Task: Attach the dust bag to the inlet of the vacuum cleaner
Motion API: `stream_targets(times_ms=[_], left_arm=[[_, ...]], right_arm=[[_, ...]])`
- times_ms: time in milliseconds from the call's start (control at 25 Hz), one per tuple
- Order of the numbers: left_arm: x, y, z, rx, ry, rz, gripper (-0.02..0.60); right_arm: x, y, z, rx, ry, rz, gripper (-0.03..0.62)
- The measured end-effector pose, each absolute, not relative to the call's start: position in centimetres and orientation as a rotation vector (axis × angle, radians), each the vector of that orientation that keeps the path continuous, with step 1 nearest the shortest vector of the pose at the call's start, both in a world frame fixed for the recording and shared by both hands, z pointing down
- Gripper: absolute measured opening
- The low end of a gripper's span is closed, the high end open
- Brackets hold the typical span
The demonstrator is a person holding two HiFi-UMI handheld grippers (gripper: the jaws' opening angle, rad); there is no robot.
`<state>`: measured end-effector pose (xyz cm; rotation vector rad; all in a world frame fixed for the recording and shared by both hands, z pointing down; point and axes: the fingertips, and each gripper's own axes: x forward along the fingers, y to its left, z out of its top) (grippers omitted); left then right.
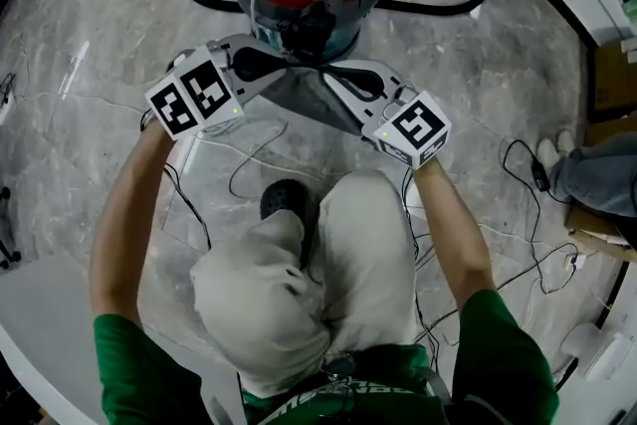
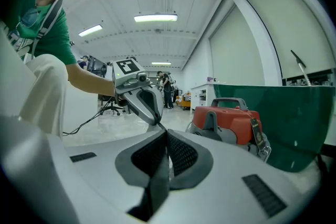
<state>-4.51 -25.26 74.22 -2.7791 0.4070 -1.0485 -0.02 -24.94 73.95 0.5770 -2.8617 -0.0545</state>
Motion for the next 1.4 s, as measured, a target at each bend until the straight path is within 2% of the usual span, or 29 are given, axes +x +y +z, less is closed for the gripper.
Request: stream_targets(times_ms=[720,1400], left_arm=[[-4.2,-29.5,75.1,-2.695,0.392,-1.146,0.012],[-4.1,-30.1,75.8,-2.688,0.378,-1.108,0.012]], right_arm=[[0.2,-29.1,75.1,0.711,-2.843,-0.030,0.014],[0.4,-29.9,75.3,0.738,-2.852,-0.050,0.015]])
